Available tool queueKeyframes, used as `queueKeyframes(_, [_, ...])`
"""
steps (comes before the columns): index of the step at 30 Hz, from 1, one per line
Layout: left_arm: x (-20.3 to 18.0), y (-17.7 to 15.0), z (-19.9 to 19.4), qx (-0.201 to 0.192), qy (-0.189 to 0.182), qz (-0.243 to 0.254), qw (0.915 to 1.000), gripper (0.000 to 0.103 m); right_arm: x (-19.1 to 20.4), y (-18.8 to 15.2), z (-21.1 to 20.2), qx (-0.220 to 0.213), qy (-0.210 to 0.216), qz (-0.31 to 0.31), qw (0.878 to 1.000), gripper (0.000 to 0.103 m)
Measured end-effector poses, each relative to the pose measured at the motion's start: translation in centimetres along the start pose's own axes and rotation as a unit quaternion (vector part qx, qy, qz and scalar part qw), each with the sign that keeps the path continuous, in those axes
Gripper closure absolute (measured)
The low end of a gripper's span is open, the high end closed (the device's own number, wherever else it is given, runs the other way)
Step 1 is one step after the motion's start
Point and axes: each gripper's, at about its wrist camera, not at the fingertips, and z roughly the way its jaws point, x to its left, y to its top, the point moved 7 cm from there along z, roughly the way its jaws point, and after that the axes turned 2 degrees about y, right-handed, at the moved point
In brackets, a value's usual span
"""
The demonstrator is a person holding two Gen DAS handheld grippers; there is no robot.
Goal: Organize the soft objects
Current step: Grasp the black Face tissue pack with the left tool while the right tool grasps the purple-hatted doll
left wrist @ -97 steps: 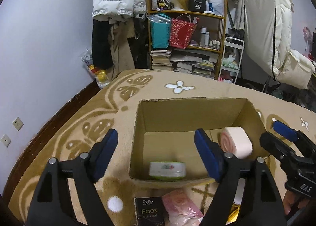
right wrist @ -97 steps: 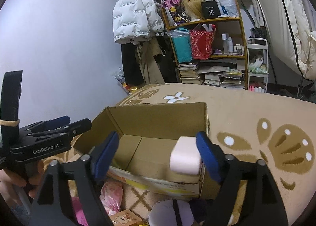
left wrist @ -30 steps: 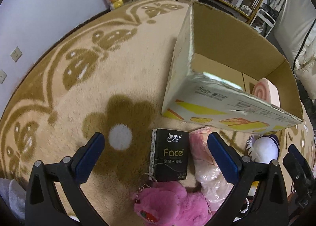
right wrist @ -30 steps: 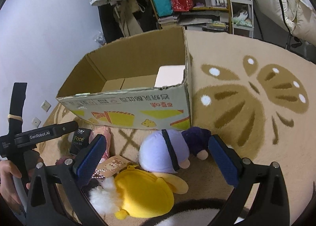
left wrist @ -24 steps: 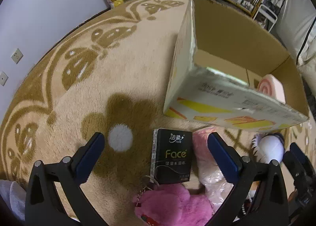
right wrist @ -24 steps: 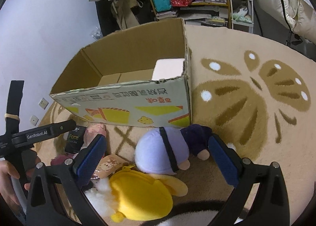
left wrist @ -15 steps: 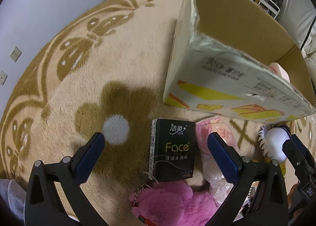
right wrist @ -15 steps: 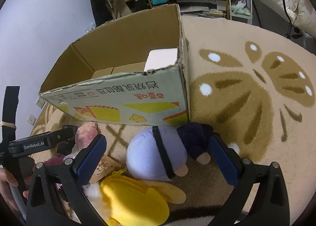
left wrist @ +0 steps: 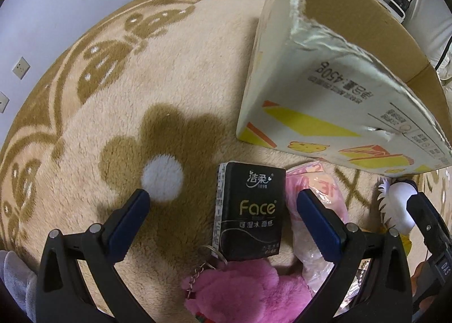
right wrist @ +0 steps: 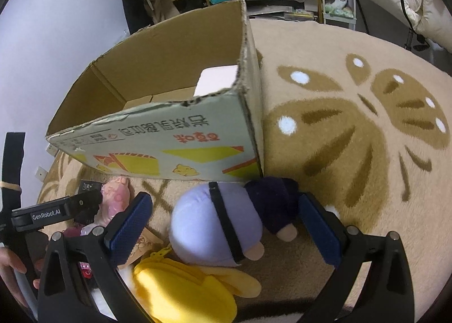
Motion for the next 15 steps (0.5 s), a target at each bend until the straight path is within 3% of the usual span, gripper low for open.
queueKeyframes(15, [0.24, -0.49, -0.56, 0.007, 0.011, 0.004, 0.9999, 0.000, -0.28, -0.04, 0.41, 0.001, -0.017, -0.007, 1.000, 0.000])
